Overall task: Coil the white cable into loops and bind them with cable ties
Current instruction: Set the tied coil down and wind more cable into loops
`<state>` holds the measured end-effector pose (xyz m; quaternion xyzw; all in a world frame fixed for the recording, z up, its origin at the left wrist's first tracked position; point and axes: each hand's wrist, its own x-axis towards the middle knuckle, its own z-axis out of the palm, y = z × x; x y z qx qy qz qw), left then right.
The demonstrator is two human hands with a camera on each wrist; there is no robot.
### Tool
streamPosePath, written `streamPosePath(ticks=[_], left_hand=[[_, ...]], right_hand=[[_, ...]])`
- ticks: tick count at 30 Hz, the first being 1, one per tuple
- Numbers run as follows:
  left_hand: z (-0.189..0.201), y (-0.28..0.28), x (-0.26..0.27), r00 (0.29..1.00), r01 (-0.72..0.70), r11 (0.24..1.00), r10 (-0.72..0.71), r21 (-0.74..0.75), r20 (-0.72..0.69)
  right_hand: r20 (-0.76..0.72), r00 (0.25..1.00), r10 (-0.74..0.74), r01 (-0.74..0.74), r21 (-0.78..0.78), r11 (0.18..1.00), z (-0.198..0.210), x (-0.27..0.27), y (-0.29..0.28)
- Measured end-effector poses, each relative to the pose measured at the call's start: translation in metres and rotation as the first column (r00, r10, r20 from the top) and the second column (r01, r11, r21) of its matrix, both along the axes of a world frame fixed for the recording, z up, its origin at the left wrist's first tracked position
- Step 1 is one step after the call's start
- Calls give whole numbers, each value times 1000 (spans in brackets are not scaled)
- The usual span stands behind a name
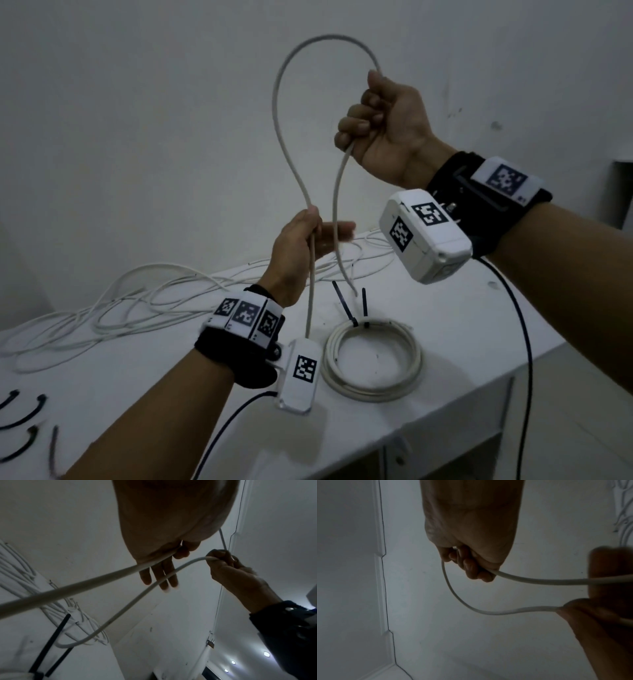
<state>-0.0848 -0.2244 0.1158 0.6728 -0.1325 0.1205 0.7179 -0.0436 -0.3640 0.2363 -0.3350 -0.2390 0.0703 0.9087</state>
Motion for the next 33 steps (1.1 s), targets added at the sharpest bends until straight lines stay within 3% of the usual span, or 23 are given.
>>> streamPosePath(ticks=[3, 5, 7, 8, 10, 14, 17, 18, 19, 20, 22, 24, 27, 30, 32, 33], left_hand=[[2, -6, -7, 998, 52, 995, -54, -82, -23], [2, -2, -7, 998, 27, 995, -32, -97, -49], [3, 4, -6, 998, -18, 997, 13, -76, -68], [4, 8, -7, 997, -36, 997, 30, -72, -77], [7, 16, -8, 994, -62, 992, 52, -106, -97], [12, 31, -12, 988, -89, 958, 49, -274, -150], [14, 42, -16, 984, -115, 913, 50, -392, -172], [14, 46, -19, 981, -133, 899, 60, -418, -184], [14, 48, -22, 978, -154, 887, 75, -435, -195], [14, 52, -26, 973, -186, 880, 102, -436, -208], [11, 62, -32, 947, -287, 880, 201, -379, -251], [4, 77, -35, 901, -375, 899, 297, -224, -316], [-12, 95, -38, 849, -393, 919, 371, 19, -377], [-28, 98, -45, 822, -294, 899, 411, 324, -394], [-37, 95, -50, 796, -173, 810, 450, 560, -405], [-40, 94, -51, 780, -149, 726, 504, 672, -372]], right_hand=[[-44, 998, -47, 46, -29, 999, -9, -5, -8], [-26, 982, -186, 173, -268, 948, -23, -5, -14], [63, 939, -339, 315, -557, 768, -43, -4, -21], [111, 914, -390, 365, -645, 671, -55, -3, -24], [201, 894, -400, 411, -724, 555, -78, -8, -26], [269, 963, -12, 255, -897, 361, -131, -40, -12], [386, 884, 264, 414, -908, -62, -178, -46, 7], [413, 853, 318, 476, -866, -154, -191, -43, 13], [442, 834, 330, 517, -834, -191, -200, -40, 18], [478, 827, 297, 543, -815, -201, -207, -36, 21], [565, 811, 152, 584, -799, -145, -206, -26, 23], [634, 772, -39, 633, -773, -40, -189, -16, 20], [688, 678, -259, 728, -677, 107, -142, -9, 12], [568, 755, -329, 655, -683, 324, -94, -14, 10], [429, 845, -318, 534, -676, 507, -76, -22, 15], [344, 889, -302, 457, -656, 601, -72, -27, 20]])
